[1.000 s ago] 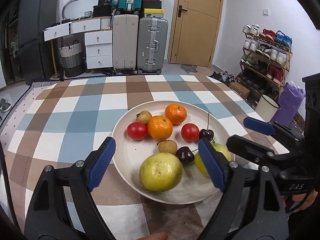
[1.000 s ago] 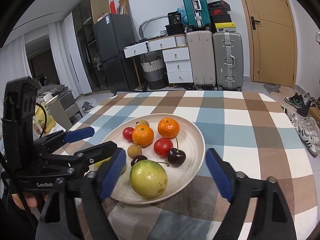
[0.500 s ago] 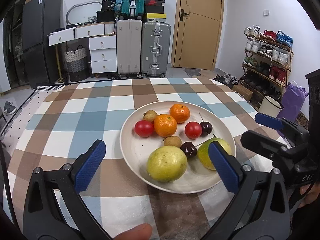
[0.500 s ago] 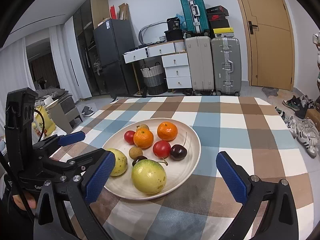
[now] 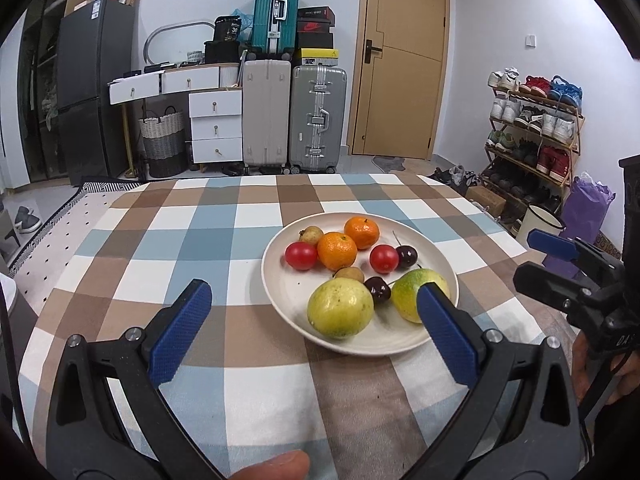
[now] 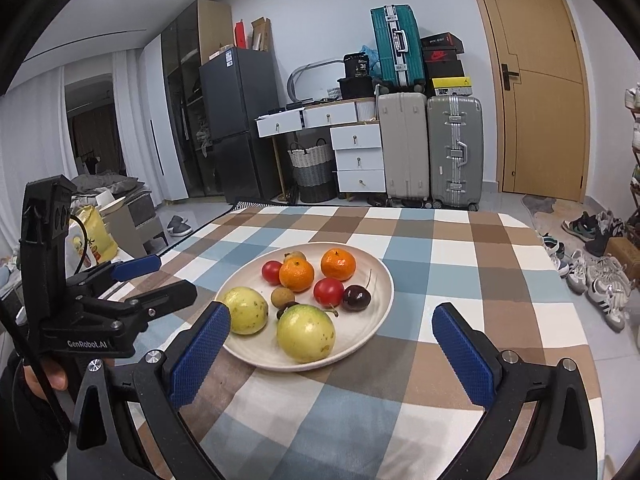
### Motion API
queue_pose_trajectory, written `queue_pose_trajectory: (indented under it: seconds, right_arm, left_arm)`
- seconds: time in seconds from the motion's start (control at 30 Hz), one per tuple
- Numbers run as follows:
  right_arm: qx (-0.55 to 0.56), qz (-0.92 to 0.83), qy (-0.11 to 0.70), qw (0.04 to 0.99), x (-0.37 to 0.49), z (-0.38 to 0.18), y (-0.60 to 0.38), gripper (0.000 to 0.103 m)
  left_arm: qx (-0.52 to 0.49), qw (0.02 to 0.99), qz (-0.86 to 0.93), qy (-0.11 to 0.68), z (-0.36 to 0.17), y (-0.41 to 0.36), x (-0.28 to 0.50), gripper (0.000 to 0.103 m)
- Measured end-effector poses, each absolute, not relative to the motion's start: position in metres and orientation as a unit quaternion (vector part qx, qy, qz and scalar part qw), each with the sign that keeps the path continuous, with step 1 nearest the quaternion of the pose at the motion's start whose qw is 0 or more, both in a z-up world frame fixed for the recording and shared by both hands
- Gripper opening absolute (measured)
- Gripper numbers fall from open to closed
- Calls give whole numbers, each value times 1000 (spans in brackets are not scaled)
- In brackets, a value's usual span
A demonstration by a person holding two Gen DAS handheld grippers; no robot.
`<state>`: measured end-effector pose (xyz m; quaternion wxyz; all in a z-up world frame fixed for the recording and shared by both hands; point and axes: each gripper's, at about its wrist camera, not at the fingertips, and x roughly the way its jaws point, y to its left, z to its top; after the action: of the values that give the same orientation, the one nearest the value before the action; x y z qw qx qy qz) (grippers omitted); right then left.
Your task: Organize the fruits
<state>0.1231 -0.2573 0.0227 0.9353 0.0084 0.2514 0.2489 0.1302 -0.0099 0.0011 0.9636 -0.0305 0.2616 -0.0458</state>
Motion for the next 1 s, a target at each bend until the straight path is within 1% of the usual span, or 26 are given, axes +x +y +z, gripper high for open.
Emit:
queue_pose_trajectory:
  seconds: [0.4, 0.67, 1.0]
  right_arm:
    - [6, 264, 228, 937, 98, 22, -263, 103]
    - [-27, 257, 211, 943, 91, 19, -253, 103]
    - [-25, 250, 212, 944, 92, 18, -253, 103]
  left_arm:
    - [-29, 969, -31, 245, -6, -2, 92, 102]
    - [-31, 968, -32, 245, -9, -4, 94, 102]
    - [-29, 968, -33, 246, -11, -4, 94, 102]
